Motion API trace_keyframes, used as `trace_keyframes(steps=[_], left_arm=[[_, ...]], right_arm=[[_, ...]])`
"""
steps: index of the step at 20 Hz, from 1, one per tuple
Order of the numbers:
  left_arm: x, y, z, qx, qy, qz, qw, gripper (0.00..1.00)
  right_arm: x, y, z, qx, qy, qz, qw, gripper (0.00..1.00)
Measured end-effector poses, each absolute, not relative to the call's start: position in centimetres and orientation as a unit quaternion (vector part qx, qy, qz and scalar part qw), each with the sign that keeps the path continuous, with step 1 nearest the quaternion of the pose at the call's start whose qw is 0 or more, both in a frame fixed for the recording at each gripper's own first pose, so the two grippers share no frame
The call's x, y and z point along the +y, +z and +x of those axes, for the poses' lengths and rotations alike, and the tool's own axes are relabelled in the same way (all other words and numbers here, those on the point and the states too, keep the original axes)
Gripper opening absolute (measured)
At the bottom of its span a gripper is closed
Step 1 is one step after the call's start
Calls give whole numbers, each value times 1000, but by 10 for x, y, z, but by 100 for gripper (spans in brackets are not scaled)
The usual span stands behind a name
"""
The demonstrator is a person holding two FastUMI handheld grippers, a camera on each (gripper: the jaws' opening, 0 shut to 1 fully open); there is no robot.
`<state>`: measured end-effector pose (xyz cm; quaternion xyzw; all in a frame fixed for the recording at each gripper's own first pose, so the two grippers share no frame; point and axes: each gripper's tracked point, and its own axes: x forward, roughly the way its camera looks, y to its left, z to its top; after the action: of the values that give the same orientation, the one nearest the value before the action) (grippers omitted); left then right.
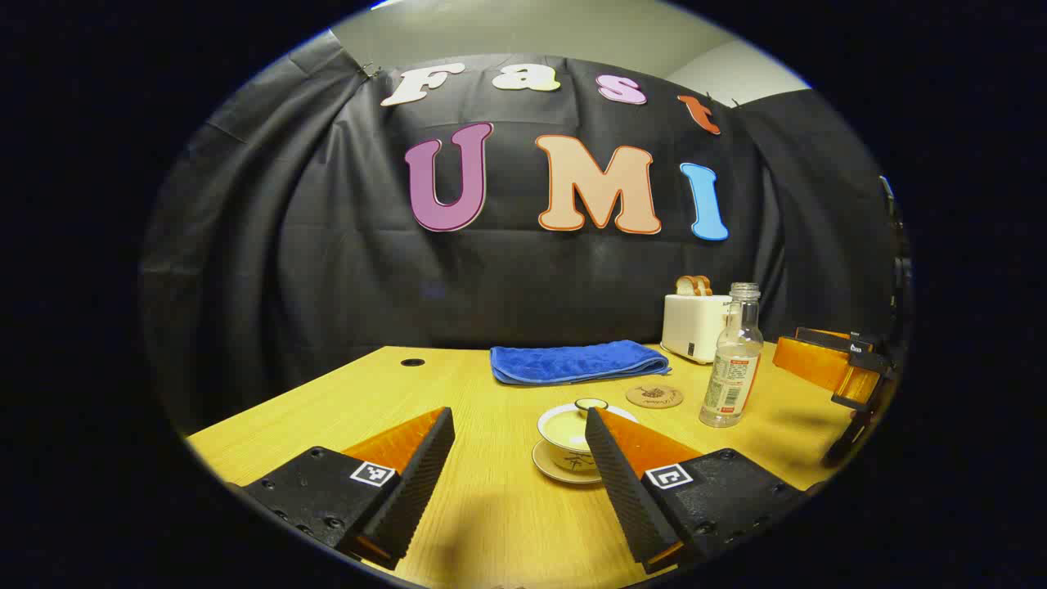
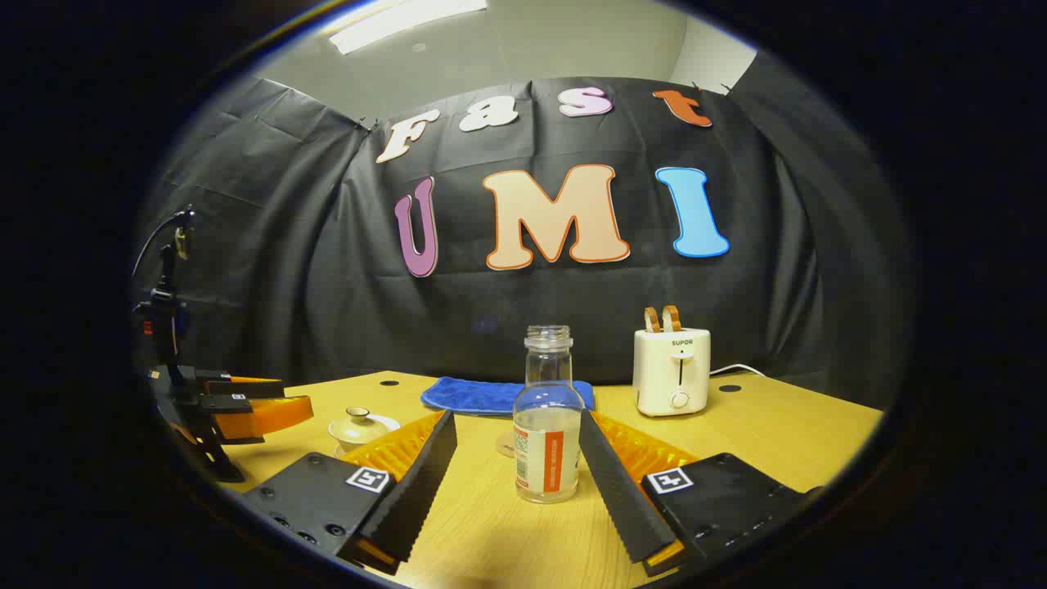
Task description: Open the teacup lid with one hand, grasp the water bottle and pour water into the teacup with the other hand; after pouring, place the water bottle on the coaster and then close the teacup lid.
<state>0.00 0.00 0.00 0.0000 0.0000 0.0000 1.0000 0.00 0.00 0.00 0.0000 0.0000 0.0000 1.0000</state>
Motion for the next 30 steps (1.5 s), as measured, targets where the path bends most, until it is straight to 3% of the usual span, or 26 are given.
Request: trace_keyframes(steps=[2, 3, 5, 15, 17, 19, 20, 24, 25, 28, 30], left_arm=[[0, 1, -1, -2, 0, -1, 1000, 95], [0, 1, 0, -2, 2, -1, 1000, 95], [-1, 1, -2, -2, 2, 1, 1000, 95], [-2, 2, -1, -15, 3, 7, 1000, 94], [0, 1, -1, -12, 5, 8, 1000, 95], [-2, 2, -1, -14, 1, 8, 1000, 96], [-2, 1, -1, -13, -2, 8, 1000, 96], [-5, 2, -3, -17, -24, 8, 1000, 95], [-5, 2, -3, -17, -25, 8, 1000, 95], [-6, 2, -1, -16, -27, 8, 999, 95], [-16, 3, 8, -14, -44, 9, 999, 95]], right_arm=[[1, -3, -1, 1, -1, -5, 1000, 94], [1, -6, -2, 3, -3, -8, 1000, 100], [3, -12, 2, 9, -2, -4, 1000, 93], [-7, -16, 0, 29, -25, -9, 999, 97], [-10, -18, 0, 31, -31, -9, 999, 93], [-10, -18, 0, 29, -31, -9, 999, 100], [-9, -17, 0, 29, -30, -9, 999, 94], [-1, -18, -1, 31, -3, -7, 999, 93], [-1, -18, -1, 31, -3, -7, 999, 97], [-2, -18, -2, 32, -6, -7, 999, 94], [-1, -18, -3, 32, -7, -7, 999, 97]])
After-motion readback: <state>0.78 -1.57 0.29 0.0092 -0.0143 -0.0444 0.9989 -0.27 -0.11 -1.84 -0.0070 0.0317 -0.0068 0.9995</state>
